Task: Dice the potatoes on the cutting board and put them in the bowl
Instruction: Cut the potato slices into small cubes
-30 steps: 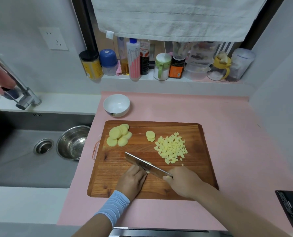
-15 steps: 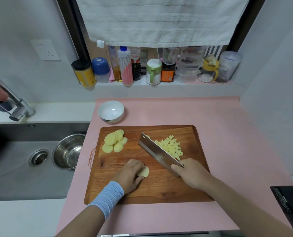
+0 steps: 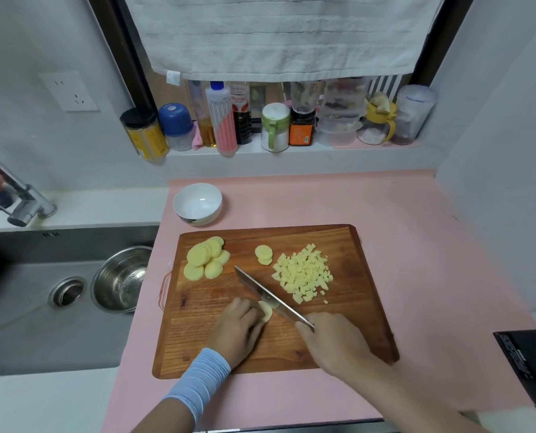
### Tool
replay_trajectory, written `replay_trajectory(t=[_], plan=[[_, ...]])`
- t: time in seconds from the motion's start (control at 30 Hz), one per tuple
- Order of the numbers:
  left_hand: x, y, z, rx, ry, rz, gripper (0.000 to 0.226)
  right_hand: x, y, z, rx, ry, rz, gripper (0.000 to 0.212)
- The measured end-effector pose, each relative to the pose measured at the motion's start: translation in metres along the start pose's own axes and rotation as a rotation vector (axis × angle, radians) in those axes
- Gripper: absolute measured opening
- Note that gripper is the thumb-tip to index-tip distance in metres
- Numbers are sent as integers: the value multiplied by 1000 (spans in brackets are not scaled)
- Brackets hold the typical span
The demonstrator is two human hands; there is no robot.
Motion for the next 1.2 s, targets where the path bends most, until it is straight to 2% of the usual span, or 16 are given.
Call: replay_trajectory(t=[0.1, 0.27, 0.7, 0.97, 1.2], plan=[[-1, 6, 6, -60, 83, 9, 15, -8, 8, -8, 21, -4, -13, 33], [-5, 8, 11, -84, 82, -22, 17, -11, 14, -11, 52, 26, -45, 34], [-3, 2, 4, 8, 37, -100, 13, -13, 25, 6, -46, 130, 24, 31], [-4, 1, -4, 24, 34, -81, 16, -15, 25, 0, -20, 100, 41, 31], [-8, 0, -4, 28, 14, -111, 7, -20, 24, -11, 7, 61, -16, 33]])
Point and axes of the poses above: each hand's wrist, its own z-axis towards the middle knuckle, its own y-axis out of the palm, x = y × z, the point moved 7 cm from there along z, towards the middle knuckle, and after that the axes turned 7 degrees about y, right-handed, at the moved point
